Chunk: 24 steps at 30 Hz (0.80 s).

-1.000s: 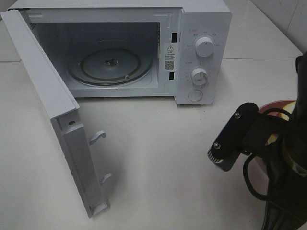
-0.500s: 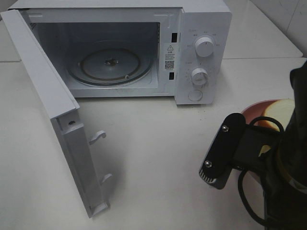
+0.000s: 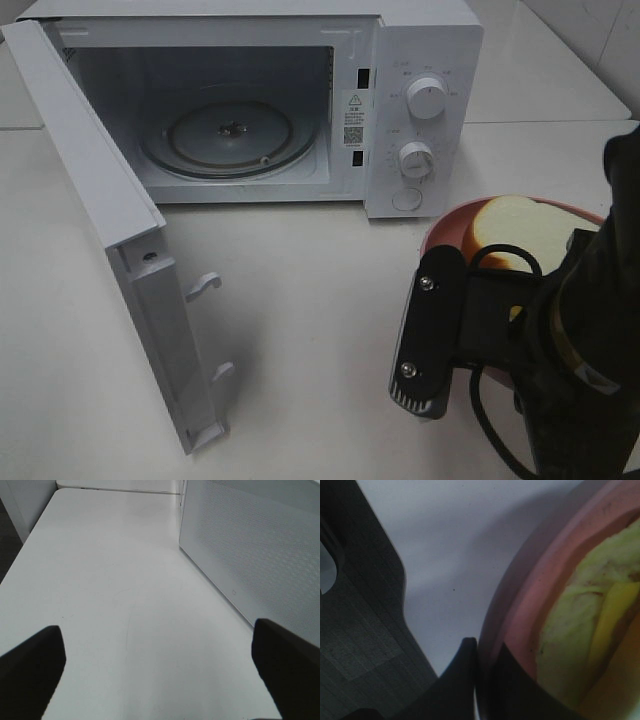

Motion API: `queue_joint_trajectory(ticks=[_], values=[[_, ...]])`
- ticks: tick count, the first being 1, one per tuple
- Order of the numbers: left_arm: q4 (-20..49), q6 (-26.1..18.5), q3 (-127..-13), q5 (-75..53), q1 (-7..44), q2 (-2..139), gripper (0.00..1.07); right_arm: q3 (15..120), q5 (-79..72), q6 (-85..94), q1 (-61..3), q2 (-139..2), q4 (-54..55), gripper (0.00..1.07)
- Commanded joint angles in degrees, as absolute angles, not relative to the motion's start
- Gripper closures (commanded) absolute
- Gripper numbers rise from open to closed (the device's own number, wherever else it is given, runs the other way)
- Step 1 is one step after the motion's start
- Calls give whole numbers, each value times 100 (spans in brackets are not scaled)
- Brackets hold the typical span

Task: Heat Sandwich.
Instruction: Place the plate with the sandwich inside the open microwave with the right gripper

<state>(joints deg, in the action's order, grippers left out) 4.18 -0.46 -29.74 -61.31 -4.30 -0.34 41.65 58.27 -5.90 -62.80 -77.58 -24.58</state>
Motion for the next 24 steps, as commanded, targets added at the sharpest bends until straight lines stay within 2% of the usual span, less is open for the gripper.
queue_joint_trajectory(ticks=[1,24], values=[[424,-57,-2962,-6136,-401,-120,10,4131,5787,-183,-6297,-7729,-2733,107],[424,-57,-2962,-6136,-401,-120,10,4131,4973,2126,-6297,-7729,-2744,107]])
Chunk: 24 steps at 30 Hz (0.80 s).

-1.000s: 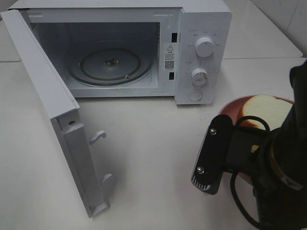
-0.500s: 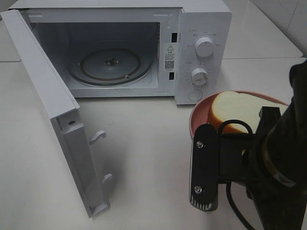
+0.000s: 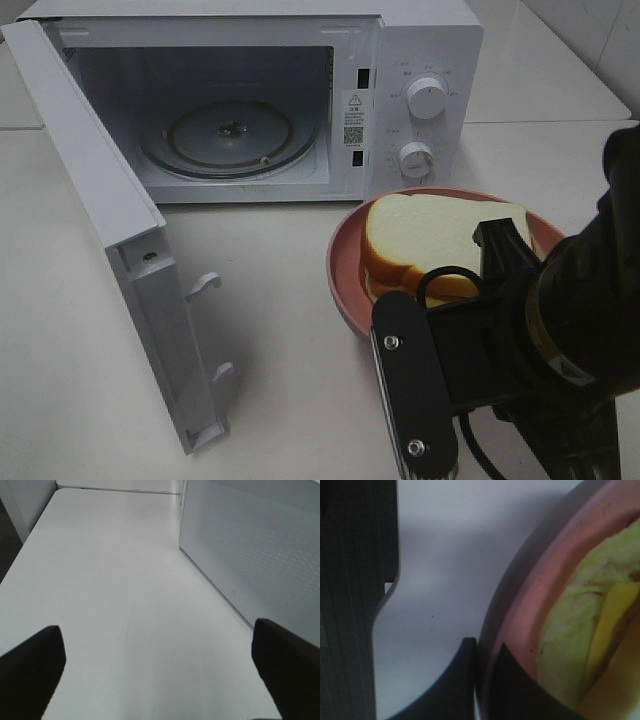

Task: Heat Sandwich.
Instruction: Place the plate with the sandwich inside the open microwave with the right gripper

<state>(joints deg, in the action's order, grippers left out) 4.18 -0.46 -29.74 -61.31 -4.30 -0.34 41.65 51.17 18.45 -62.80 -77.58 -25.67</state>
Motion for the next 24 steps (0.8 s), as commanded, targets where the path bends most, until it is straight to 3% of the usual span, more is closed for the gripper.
queue_joint_trajectory(ticks=[1,14,24], values=[[424,-57,-2962,-6136,-401,-120,10,4131,4973,2126,-6297,-7729,-2744,107],[424,-57,-2962,-6136,-401,-120,10,4131,4412,2366,-6257,-7729,-2739,107],[424,-57,-2962,-6136,-401,-120,10,4131,4039,3592,-6039,-7729,-2727,107]])
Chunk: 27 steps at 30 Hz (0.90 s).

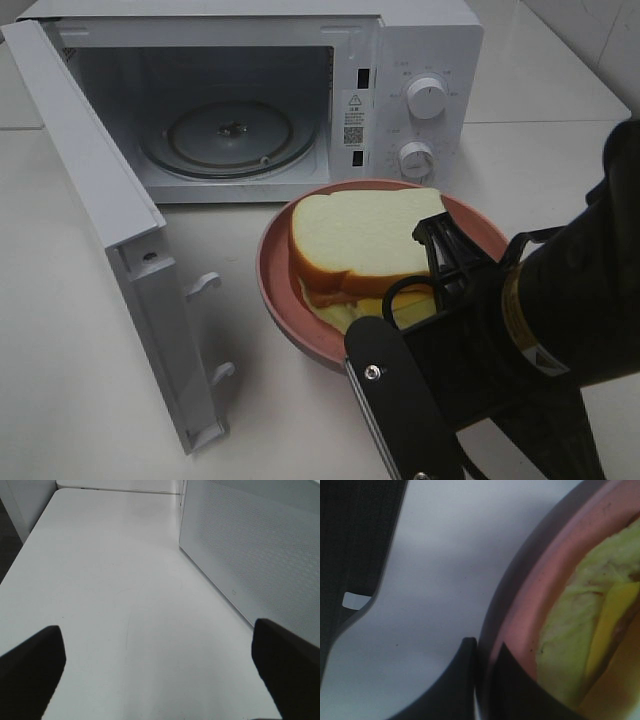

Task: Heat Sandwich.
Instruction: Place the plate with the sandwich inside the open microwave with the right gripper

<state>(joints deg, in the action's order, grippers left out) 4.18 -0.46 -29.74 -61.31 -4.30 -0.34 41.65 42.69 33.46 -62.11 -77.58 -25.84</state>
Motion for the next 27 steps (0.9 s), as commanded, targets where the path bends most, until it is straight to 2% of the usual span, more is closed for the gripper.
queue_joint_trajectory(ticks=[1,13,21,27], values=[[424,-57,-2962,-6136,-401,-120,10,4131,3999,3650,-5964,-7729,-2727,107],[424,-57,-2962,-6136,-401,-120,10,4131,3478,5420,-5042,-7729,-2641,107],[424,-57,-2962,-6136,-401,-120,10,4131,3352,7036,-4372,-7729,-1942,107],[424,-57,-2962,-6136,-401,-120,10,4131,3174,7282,-4108,-7729,-1960,107]])
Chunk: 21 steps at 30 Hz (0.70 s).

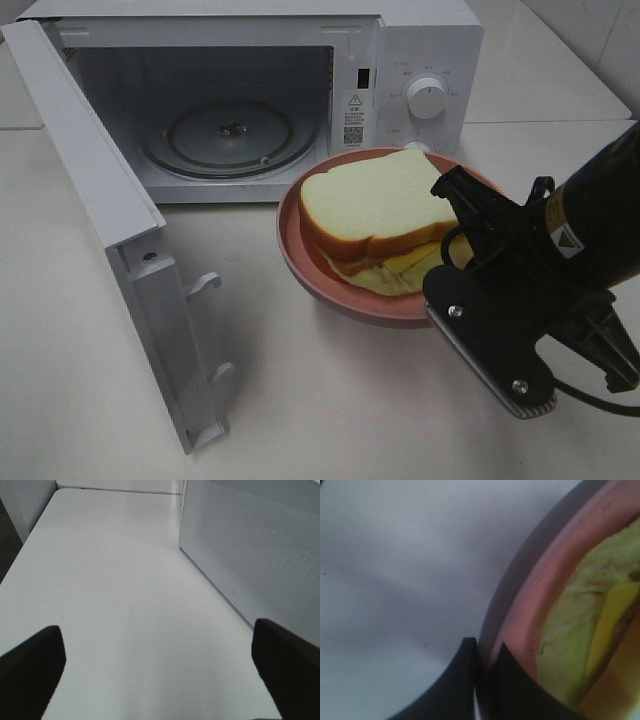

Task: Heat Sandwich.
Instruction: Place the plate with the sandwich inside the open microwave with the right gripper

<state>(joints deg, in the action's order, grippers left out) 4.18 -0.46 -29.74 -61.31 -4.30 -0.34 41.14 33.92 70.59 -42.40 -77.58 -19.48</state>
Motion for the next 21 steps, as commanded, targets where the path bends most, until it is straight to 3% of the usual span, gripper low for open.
queue_joint_trajectory(ticks=[1,21], values=[[424,-57,-2962,-6136,-401,-120,10,4131,3168,7282,-4091,-7729,-1960,107],[424,-57,-2962,-6136,-401,-120,10,4160,2796,7552,-4332,-7918,-1656,107]])
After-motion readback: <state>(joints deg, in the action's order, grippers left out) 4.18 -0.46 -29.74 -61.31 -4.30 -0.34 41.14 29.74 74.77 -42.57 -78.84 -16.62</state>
